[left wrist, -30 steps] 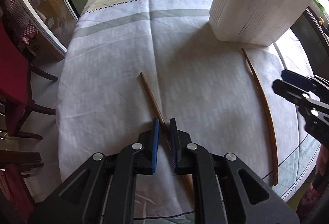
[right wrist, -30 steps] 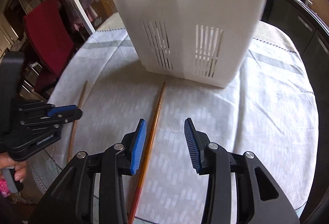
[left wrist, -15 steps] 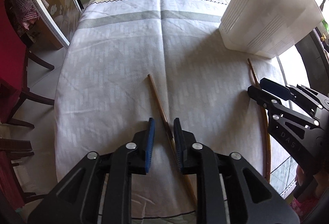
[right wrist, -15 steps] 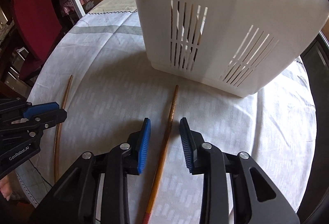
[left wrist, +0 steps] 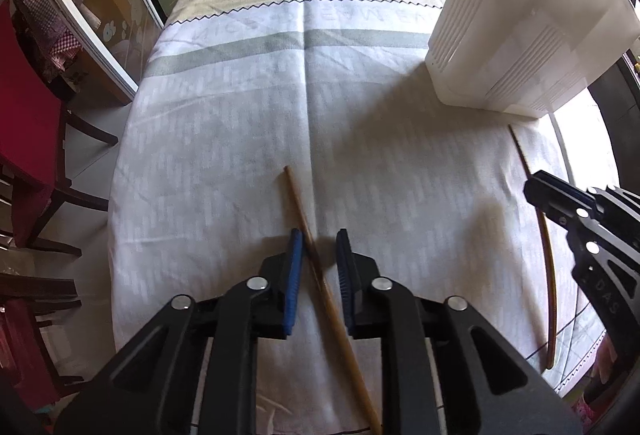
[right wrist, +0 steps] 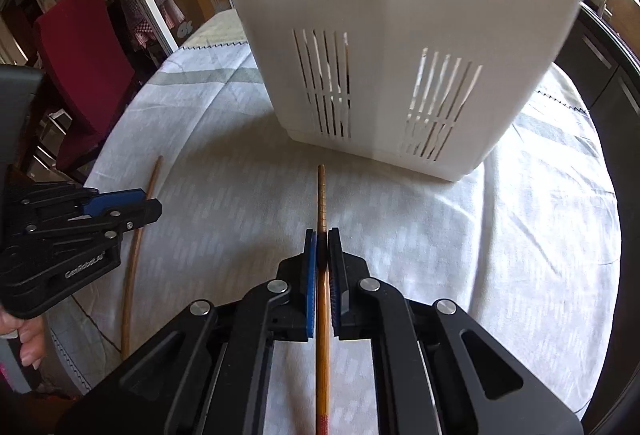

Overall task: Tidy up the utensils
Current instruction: 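Lift both chopsticks upright and carry them over the white holder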

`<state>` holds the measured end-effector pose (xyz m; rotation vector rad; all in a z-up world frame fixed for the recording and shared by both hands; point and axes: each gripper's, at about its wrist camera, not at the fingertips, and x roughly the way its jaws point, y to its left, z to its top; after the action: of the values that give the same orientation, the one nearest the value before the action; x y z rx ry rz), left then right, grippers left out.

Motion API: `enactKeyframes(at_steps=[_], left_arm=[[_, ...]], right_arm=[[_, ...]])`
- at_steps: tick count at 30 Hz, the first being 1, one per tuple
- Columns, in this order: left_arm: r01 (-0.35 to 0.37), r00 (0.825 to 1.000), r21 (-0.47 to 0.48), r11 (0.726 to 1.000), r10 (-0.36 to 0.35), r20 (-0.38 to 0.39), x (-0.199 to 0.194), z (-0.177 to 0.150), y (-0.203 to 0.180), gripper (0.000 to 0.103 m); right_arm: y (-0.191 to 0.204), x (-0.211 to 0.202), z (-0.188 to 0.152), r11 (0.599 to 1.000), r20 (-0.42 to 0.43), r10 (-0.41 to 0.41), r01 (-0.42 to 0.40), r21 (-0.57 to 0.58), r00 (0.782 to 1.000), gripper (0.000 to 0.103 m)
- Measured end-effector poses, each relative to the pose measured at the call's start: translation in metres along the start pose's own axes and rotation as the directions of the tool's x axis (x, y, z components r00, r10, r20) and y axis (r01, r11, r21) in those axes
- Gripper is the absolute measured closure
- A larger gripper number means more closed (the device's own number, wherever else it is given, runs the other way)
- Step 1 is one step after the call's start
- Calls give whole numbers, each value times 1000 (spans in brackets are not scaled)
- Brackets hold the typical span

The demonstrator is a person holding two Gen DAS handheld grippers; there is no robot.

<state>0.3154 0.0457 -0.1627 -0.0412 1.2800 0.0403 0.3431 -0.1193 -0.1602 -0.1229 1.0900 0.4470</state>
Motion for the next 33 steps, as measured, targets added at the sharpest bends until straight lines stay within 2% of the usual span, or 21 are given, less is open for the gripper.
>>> enactKeyframes(at_steps=[6, 11, 15, 23, 30, 33], left_arm=[[19, 1000, -4, 1000, -19, 20, -6, -3, 0, 96], [28, 995, 23, 999, -30, 94, -34, -9, -3, 97], [37, 985, 47, 998, -44, 165, -63, -18, -8, 98], [62, 953, 69, 996, -80, 293, -112, -47, -13, 98], [76, 901, 99, 992, -111, 420, -154, -76, -19, 98], [73, 886, 119, 990, -119, 447, -166, -84, -25, 98]], right_arm=[[-16, -56, -12, 999, 112, 38, -41, 22, 993, 97], [-31, -102, -26, 997, 205, 46, -56, 44, 978, 96], [-42, -132, -41, 996, 256, 51, -66, 52, 965, 96], [-61, -173, -76, 989, 336, 81, -118, 89, 938, 96], [-70, -194, -97, 985, 375, 84, -134, 109, 923, 96], [-70, -198, -100, 986, 380, 84, -133, 105, 921, 96]])
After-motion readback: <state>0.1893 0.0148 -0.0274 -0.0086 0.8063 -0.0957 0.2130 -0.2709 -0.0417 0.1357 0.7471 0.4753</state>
